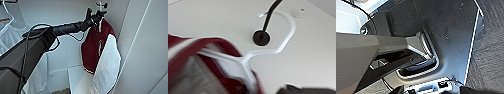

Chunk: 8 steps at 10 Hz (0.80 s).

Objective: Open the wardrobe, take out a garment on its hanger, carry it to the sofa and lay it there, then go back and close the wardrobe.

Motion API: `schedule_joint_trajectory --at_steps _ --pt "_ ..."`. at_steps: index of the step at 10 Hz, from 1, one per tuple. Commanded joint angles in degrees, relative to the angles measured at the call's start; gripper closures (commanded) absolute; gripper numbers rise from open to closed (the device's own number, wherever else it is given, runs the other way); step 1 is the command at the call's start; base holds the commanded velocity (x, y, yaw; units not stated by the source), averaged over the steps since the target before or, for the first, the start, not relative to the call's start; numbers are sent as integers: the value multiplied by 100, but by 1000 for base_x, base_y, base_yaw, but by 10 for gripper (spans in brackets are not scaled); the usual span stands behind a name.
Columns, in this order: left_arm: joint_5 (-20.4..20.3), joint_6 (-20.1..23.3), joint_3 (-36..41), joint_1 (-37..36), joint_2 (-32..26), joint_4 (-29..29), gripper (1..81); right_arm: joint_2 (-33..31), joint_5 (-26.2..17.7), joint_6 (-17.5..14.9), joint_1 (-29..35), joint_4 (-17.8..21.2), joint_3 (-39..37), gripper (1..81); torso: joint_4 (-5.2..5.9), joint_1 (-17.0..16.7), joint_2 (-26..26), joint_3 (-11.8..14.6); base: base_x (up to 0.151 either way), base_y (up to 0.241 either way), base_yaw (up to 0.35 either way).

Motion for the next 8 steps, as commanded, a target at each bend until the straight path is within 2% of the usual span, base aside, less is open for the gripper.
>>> schedule_joint_trajectory --at_steps 1,5,8 --pt "-734 34 177 -1351 9 268 811 73 -316 -28 128 -15 54 10 0 0 0 0 0 0 0" --pt "-803 -115 335 -1571 -263 366 811 73 -316 -20 119 -15 45 10 0 5 4 -5 0 0 0" --pt "-759 -160 589 -1746 -816 374 811 64 -299 -20 118 -24 45 10 0 5 4 -5 0 0 0"
